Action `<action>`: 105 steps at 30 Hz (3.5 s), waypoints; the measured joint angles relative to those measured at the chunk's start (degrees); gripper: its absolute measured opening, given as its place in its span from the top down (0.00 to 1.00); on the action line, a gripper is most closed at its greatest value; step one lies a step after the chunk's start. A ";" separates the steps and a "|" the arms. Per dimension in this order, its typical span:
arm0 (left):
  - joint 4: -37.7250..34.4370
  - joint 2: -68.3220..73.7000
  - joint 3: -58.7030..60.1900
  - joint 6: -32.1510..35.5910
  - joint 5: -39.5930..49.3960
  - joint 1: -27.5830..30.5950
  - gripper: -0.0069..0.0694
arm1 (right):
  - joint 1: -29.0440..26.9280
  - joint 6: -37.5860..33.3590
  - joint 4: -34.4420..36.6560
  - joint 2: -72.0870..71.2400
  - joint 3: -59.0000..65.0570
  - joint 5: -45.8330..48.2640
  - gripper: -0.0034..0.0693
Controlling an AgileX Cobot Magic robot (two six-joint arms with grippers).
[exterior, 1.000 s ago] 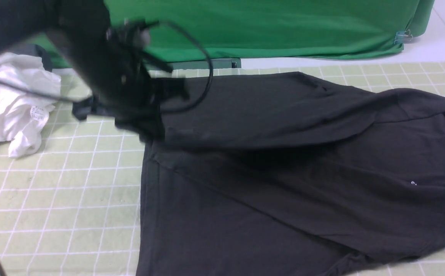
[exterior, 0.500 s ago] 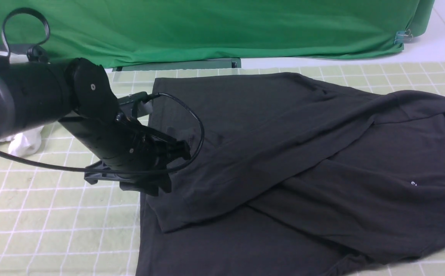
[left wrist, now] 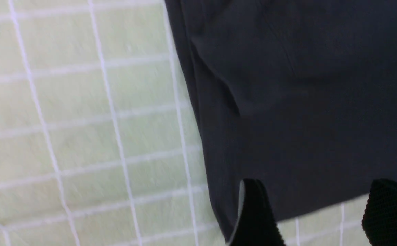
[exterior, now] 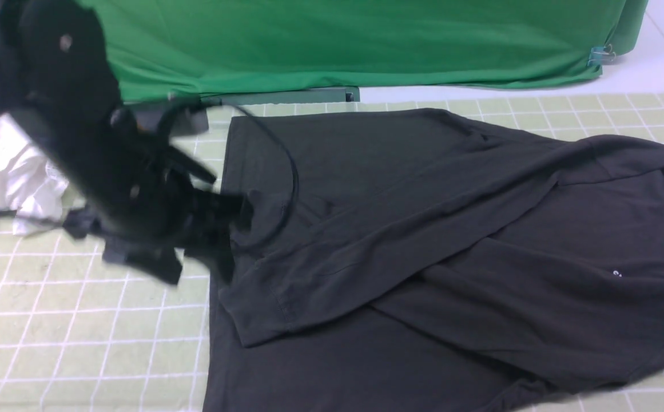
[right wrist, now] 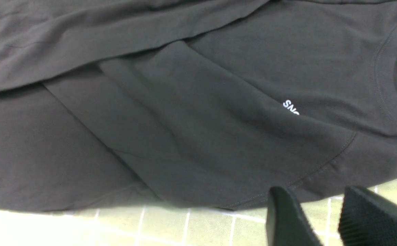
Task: Fold a long-sleeved shirt over a green coffee tablecloth.
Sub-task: 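Grasp the near edge of the shirt at its hem and shoulder corners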
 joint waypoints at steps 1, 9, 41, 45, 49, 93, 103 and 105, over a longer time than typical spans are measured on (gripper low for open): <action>-0.59 -1.44 2.85 -0.29 -0.86 -1.07 0.37 | 0.00 0.00 0.00 0.00 0.00 0.00 0.63; -2.85 -6.13 23.63 -8.52 -16.63 -8.52 0.43 | 0.00 -0.06 0.00 0.00 0.00 -0.73 0.63; -15.04 -1.36 32.69 -5.88 -31.95 -9.38 0.44 | 0.00 -1.27 0.00 0.00 0.02 -1.20 0.63; -13.77 -1.36 32.69 -5.61 -30.21 -9.38 0.44 | 0.00 -1.27 0.00 0.00 0.02 -1.20 0.63; -12.09 -1.36 32.69 -5.66 -29.60 -9.38 0.44 | 0.00 -1.32 0.00 0.00 0.02 -1.23 0.63; 7.13 -15.97 34.23 -7.53 -17.98 -9.38 0.87 | 35.60 -1.37 -12.87 33.86 9.21 -10.23 0.27; 8.63 -16.00 34.23 -7.59 -18.61 -7.91 0.87 | 36.32 -1.31 -13.79 41.05 9.16 -17.79 0.27; 8.32 -16.00 34.23 -7.42 -19.13 -5.64 0.87 | 36.32 -1.36 -14.72 41.63 9.06 -18.10 0.27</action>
